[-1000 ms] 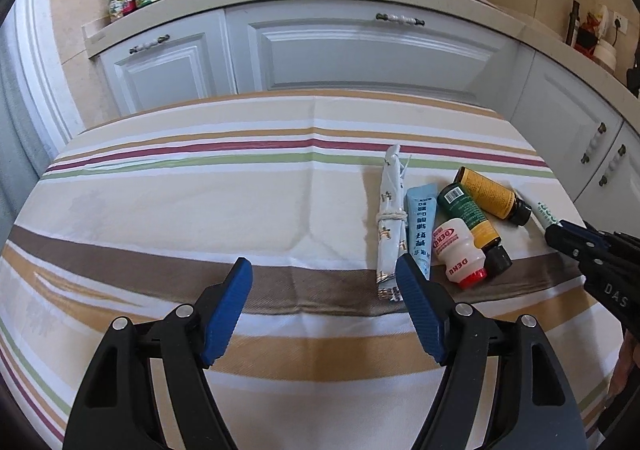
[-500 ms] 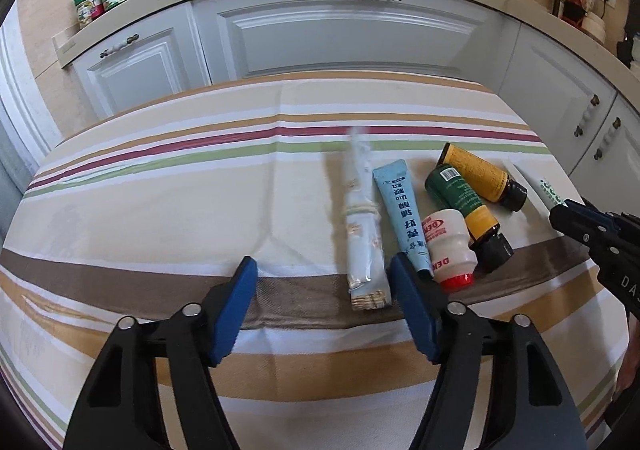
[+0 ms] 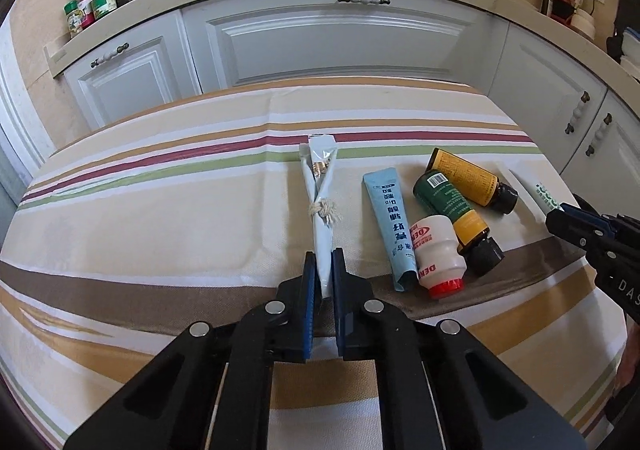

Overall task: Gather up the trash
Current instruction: 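Grasp the string-tied white paper roll with the left gripper, then carry the green-print tube and paper roll over the bin and open both grippers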

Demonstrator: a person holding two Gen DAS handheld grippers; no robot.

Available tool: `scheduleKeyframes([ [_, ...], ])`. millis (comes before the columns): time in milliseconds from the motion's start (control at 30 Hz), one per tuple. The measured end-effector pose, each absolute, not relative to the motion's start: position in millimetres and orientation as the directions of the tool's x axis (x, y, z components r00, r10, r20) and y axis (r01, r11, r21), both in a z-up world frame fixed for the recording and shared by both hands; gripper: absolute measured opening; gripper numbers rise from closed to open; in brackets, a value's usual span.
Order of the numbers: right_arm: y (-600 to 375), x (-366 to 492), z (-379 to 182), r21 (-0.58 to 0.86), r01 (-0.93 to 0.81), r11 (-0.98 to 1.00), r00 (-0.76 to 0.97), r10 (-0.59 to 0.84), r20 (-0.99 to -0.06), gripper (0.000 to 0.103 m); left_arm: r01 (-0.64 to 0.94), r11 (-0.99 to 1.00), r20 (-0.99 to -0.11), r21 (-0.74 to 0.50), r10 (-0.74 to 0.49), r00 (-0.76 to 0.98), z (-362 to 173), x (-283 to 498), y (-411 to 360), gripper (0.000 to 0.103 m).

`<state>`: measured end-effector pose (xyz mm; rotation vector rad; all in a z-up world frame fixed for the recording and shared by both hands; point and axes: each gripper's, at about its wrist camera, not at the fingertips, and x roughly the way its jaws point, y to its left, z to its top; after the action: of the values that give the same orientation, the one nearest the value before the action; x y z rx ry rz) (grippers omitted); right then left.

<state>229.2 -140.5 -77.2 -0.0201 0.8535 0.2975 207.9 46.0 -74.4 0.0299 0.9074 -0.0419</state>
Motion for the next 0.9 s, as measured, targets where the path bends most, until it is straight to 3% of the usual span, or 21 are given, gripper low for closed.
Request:
scheduleKeyframes([
  [433, -155.2, 200.6, -68.2, 0.103, -0.257, 0.961, 0.660, 0.252, -0.707, 0.016, -0.008, 1.000, -0.726, 0.016, 0.017, 0.687, -54.9, 168.5, 49.0, 0.008],
  [900, -187.5, 137.2, -38.1, 0.066, -0.213, 0.975, 0.751, 0.206, -0.627, 0.016, 0.030, 0.999, -0.647, -0.043, -0.051, 0.761, -19.1, 112.3, 20.5, 0.008],
])
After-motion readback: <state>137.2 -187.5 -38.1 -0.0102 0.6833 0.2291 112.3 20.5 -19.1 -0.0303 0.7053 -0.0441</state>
